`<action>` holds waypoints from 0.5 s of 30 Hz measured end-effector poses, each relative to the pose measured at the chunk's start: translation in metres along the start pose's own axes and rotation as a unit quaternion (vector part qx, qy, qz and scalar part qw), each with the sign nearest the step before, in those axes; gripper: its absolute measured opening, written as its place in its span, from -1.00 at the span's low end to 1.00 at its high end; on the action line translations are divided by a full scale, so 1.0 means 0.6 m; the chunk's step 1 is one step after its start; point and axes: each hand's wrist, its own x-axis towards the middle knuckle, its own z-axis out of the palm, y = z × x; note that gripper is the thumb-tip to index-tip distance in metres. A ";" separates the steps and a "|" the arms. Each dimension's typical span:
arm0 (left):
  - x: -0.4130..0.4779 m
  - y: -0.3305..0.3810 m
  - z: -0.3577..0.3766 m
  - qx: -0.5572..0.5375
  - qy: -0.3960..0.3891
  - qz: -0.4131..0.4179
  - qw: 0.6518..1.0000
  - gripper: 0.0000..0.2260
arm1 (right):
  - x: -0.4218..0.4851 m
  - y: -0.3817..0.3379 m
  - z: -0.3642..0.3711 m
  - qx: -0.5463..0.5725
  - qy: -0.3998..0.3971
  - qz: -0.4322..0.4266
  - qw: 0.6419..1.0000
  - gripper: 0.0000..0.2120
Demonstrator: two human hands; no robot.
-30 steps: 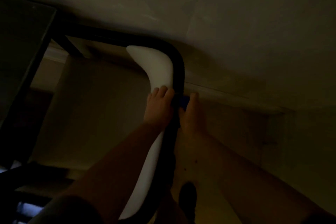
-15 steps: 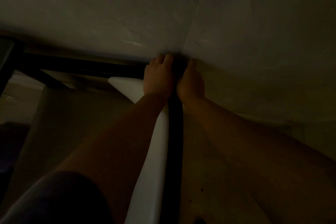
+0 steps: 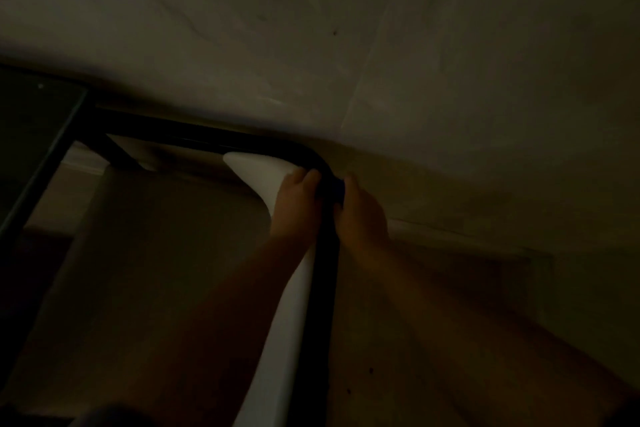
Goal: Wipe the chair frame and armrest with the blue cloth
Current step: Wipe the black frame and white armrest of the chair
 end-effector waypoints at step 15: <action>-0.345 0.011 -0.033 0.025 -0.043 -0.051 0.997 -0.88 | -0.311 0.032 0.041 0.115 -0.130 0.027 0.984 -0.61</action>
